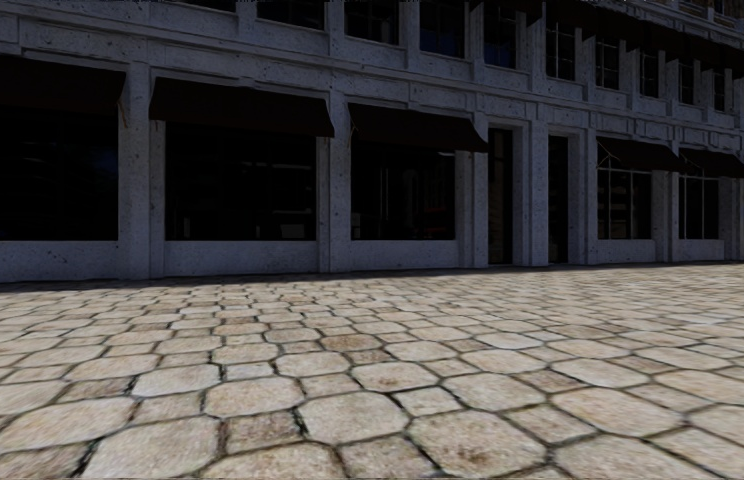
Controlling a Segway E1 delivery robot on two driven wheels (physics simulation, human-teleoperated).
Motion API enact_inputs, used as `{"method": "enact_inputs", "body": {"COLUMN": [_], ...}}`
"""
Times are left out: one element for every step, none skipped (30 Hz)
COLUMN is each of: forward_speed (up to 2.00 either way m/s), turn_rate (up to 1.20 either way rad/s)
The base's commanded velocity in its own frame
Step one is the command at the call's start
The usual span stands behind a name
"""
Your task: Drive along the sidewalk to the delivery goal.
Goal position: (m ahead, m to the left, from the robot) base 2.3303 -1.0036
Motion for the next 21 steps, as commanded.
{"method": "enact_inputs", "body": {"forward_speed": [1.98,1.94,1.94,1.92,1.9,1.87,1.87,1.83,1.79,1.77,1.77,1.73,1.7,1.69,1.69,1.69,1.69,1.69,1.68,1.68,1.68], "turn_rate": [-0.36,-0.37,-0.37,-0.43,-0.46,-0.5,-0.5,-0.54,-0.6,-0.62,-0.62,-0.62,-0.62,-0.62,-0.62,-0.62,-0.62,-0.62,-0.62,-0.62,-0.62]}}
